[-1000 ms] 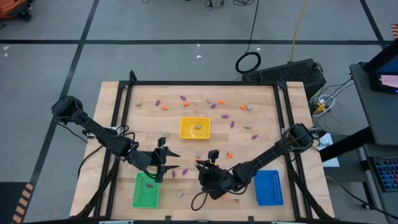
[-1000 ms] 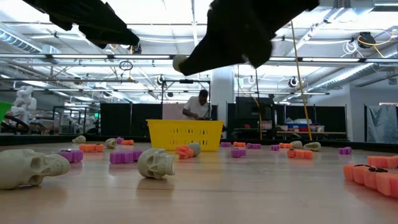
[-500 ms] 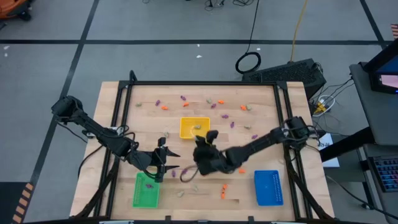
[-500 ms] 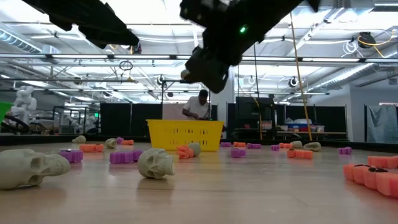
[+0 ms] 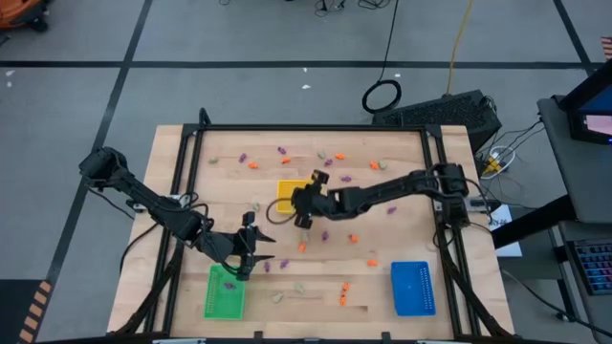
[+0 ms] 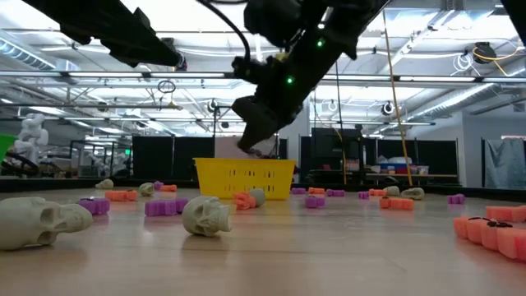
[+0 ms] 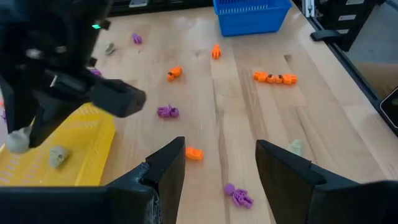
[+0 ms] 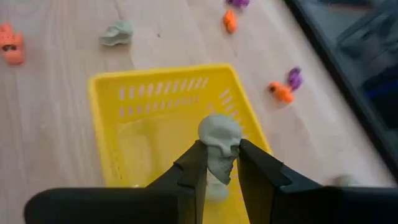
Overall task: Sort Halloween decoration
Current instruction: Put the white skull toy in the yellow basket
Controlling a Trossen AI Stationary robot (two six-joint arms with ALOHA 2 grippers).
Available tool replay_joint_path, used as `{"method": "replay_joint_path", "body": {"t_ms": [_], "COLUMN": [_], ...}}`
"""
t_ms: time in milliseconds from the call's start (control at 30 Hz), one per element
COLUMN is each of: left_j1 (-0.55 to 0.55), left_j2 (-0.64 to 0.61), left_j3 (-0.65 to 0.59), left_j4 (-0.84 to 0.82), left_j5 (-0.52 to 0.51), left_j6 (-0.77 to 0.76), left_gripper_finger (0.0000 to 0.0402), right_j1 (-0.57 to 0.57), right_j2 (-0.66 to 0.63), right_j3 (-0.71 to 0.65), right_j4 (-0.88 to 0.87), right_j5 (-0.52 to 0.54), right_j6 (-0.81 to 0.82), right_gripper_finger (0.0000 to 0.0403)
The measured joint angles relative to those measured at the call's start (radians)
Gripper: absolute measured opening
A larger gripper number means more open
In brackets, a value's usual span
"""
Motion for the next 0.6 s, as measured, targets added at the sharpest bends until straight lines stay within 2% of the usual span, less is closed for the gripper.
{"method": "replay_joint_path", "body": {"t_ms": [200,367,600], "left_j1": [0.0,0.0,0.0], "left_j2": [0.0,0.0,0.0], "left_j3": [0.0,0.0,0.0], "left_j4": [0.0,0.001,0.001], "left_j5": [0.0,0.0,0.0], "left_j6": [0.0,-0.001,-0.002], "left_gripper_finger": [0.0193,0.0193,0.0193], "right_j1": [-0.045,-0.05,-0.047], "right_j2": [0.0,0.001,-0.002], "right_j3": [0.0,0.0,0.0], "right_j4": [-0.028,-0.051,-0.061], "right_j5": [-0.144,-0.146,-0.147], "right_j6": [0.116,0.163,0.179], "right_gripper_finger": [0.0066,0.0081,0.0148]}}
